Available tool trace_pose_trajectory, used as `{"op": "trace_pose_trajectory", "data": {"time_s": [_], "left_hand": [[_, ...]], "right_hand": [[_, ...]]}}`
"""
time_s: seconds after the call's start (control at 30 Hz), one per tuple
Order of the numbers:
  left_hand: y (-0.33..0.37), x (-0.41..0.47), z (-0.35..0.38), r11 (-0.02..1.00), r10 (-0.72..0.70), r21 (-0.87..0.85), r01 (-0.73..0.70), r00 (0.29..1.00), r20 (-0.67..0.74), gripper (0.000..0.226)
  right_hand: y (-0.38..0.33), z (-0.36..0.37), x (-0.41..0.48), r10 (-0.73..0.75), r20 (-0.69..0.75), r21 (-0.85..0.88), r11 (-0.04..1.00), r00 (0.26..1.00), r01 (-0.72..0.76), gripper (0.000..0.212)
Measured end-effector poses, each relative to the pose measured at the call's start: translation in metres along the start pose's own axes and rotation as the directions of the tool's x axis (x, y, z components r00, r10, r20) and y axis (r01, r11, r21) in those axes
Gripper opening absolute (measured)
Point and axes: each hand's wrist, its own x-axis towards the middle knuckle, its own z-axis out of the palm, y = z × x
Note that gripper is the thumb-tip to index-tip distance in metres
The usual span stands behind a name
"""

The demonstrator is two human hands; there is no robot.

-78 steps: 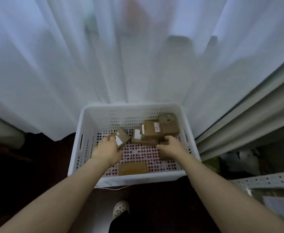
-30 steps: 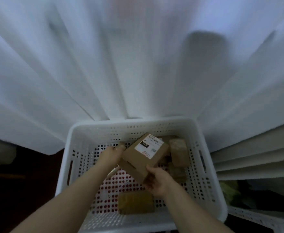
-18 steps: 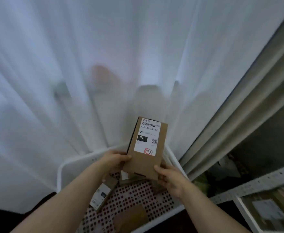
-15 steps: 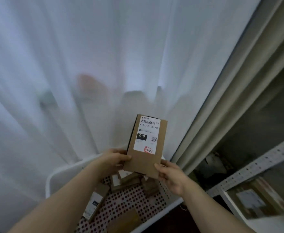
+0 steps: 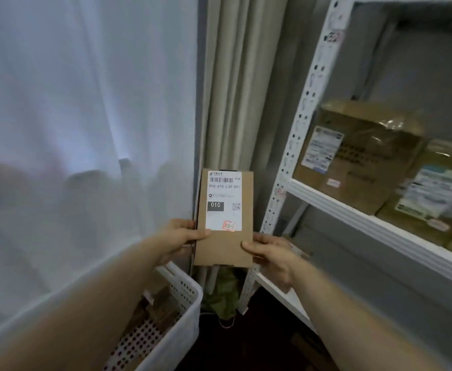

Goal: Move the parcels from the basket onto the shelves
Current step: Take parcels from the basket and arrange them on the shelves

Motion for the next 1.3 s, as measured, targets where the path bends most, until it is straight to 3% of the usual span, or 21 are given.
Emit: {"op": "trace_pose_trajectory", "data": {"time_s": [0.2, 0.33, 0.5, 0.73, 1.3], "left_hand": [[0.014, -0.033, 0.131, 0.999, 0.037, 0.012, -0.039, 0.99, 0.139, 0.031], [0.023, -0.05, 0.206, 0.994, 0.075, 0.058, -0.088, 0.978, 0.194, 0.024], [0.031, -0.064, 0.269, 0.985, 0.096, 0.117, -0.129, 0.963, 0.252, 0.033], [0.05, -0.07, 0.317, 0.943, 0.138, 0.238, -0.233, 0.924, 0.355, 0.046], [0.081, -0.092, 0.385, 0.915, 0.167, 0.219, -0.34, 0.811, 0.561, 0.03]], "right_hand": [[-0.018, -0.115, -0.087, -0.163, -0.12, 0.052, 0.984, 0.979, 0.17, 0.024], [-0.018, -0.182, -0.135, -0.212, -0.182, 0.065, 0.972, 0.96, 0.227, 0.04], [-0.022, -0.233, -0.185, -0.241, -0.2, 0.115, 0.957, 0.95, 0.267, 0.028], [-0.026, -0.264, -0.235, -0.27, -0.339, 0.146, 0.931, 0.901, 0.334, 0.039], [-0.041, -0.288, -0.309, -0.284, -0.579, 0.054, 0.922, 0.765, 0.383, 0.039]]}}
